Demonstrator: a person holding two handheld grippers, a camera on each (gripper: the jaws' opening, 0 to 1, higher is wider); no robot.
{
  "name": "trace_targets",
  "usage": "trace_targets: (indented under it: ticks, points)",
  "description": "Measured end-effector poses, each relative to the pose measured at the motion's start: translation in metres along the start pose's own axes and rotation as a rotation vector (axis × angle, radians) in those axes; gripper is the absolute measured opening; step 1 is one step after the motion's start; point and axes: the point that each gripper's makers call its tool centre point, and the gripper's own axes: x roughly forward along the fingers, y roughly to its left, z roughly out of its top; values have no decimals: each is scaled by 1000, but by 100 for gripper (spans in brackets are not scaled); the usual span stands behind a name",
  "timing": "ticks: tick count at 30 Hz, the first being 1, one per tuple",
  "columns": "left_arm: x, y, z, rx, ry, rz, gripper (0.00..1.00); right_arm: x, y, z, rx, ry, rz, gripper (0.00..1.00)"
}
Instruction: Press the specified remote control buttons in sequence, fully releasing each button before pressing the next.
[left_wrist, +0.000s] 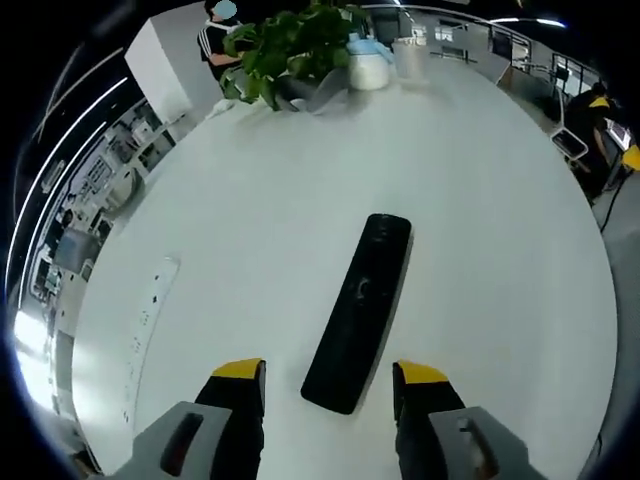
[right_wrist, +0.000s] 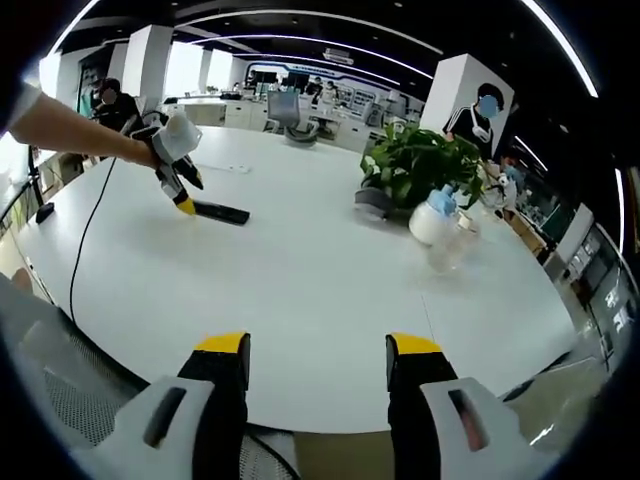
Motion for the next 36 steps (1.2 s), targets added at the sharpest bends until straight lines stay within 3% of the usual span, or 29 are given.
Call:
trace_targets:
  ticks: [8, 14, 17, 25, 36]
  points:
    - [3, 3, 2, 9, 21, -23, 47, 0, -1, -1, 3, 3, -3, 56]
    - [6, 0, 2, 21, 38, -98, 45, 1, -1, -1, 2, 7, -3, 56]
    - [7, -3, 1, -20, 57, -145, 42, 1, -1, -2, 4, 8, -4, 56]
    - [8, -13, 3, 84, 84, -195, 32, 0, -1, -1, 3, 6, -2, 56]
    - [8, -16, 2, 93, 94, -250, 30, -1, -2, 0, 8, -4, -7, 56]
